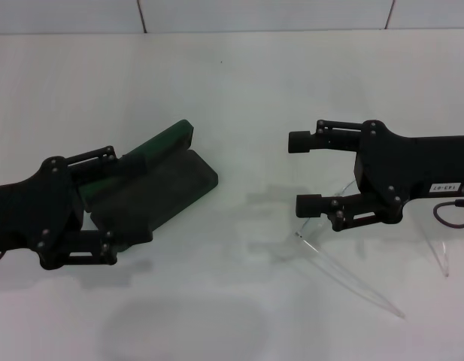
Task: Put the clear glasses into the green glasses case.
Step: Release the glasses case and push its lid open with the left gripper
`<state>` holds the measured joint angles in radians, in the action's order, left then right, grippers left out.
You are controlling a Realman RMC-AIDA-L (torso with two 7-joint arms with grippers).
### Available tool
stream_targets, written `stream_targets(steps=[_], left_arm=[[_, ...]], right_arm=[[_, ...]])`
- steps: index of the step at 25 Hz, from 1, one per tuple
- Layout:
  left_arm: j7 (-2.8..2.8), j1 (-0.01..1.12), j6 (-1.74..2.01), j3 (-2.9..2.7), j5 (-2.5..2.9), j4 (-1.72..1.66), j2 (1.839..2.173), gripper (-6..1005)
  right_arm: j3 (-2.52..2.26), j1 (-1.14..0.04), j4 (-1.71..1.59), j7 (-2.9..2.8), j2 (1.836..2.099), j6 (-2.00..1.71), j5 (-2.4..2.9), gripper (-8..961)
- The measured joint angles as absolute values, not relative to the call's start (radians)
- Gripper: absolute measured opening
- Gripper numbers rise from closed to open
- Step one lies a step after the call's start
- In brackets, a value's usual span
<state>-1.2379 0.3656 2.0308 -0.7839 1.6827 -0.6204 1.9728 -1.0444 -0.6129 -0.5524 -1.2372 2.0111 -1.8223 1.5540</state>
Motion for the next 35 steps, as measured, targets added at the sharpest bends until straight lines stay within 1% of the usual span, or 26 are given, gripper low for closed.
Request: stream_targets(steps=[24, 29, 35], left_arm=[[-1.242, 0.366, 2.026, -0.773, 1.655, -0.615, 1.975, 868], [-1.282, 0.387, 2.0, -0.697, 1.641, -0.622, 1.976, 866], [-1.386, 0.442, 1.868, -0.642, 1.664, -0.713, 1.975, 864]], right_arm=[[-1.026, -0.573, -0.557, -1.221, 2.011, -1.799, 1.542, 857], [-0.866, -0.535, -0.548, -1.181, 2.012, -1.772, 1.532, 857], [-0.635, -0.445, -0.429, -1.077, 2.016, -1.754, 1.371, 857]])
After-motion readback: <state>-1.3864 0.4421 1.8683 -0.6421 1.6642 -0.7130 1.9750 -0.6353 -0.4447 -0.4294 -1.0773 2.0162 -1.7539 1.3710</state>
